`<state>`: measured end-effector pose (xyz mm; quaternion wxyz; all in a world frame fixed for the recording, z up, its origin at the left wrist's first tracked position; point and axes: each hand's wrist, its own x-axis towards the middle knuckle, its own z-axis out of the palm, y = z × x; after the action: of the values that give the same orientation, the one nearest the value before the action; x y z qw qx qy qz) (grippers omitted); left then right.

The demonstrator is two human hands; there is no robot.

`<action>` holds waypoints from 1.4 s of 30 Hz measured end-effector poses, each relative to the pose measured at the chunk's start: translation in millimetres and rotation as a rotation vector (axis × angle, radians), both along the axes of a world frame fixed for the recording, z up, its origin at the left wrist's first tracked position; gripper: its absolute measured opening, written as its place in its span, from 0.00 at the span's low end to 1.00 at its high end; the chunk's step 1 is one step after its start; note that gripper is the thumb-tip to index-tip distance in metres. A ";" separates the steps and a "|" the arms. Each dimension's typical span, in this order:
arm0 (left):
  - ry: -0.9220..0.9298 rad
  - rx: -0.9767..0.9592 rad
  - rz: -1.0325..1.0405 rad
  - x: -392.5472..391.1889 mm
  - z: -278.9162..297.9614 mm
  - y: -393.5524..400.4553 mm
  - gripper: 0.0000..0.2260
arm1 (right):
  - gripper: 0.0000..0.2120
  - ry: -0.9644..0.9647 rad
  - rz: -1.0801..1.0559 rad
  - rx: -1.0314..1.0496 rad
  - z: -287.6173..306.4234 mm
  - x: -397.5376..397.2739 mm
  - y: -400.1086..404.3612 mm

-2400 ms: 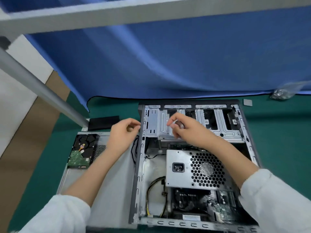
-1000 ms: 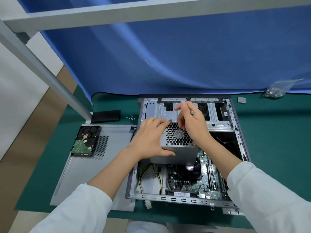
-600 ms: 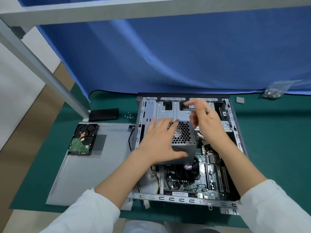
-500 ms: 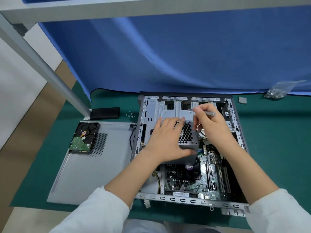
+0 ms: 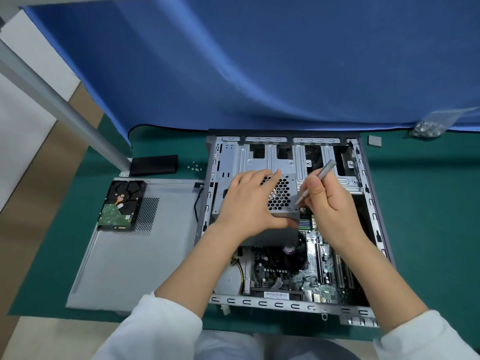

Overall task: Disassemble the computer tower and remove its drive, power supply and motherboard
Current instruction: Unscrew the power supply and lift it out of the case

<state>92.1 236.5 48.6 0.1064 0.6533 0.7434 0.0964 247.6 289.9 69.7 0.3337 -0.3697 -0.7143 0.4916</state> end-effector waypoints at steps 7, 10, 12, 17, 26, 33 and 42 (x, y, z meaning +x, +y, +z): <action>0.026 -0.022 -0.008 0.0 1.4 0.6 0.51 | 0.14 -0.083 0.049 0.041 -1.3 -2.0 3.3; 0.044 -0.023 -0.014 0.1 -0.1 1.0 0.50 | 0.15 -0.147 0.082 0.055 1.3 -2.2 5.4; 0.044 -0.018 -0.014 0.0 -0.4 1.0 0.50 | 0.16 -0.171 0.106 0.058 3.0 -1.9 6.4; 0.016 -0.023 -0.001 -0.2 -0.1 0.9 0.50 | 0.17 -0.207 0.171 0.064 11.0 -3.2 8.6; -0.017 0.002 0.016 0.6 -2.2 0.5 0.48 | 0.06 -0.368 0.353 0.144 25.3 -11.1 25.8; -0.530 -0.061 -0.018 -1.9 21.8 -2.7 0.30 | 0.11 -0.411 0.485 -0.048 39.0 -10.6 38.8; -0.952 0.047 0.193 9.2 21.8 -1.6 0.13 | 0.07 -0.331 0.461 -0.070 40.3 -13.6 37.4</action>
<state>101.3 234.9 70.3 0.4105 0.4671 0.6669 0.4106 234.0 327.3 110.0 0.0792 -0.2840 -0.8069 0.5119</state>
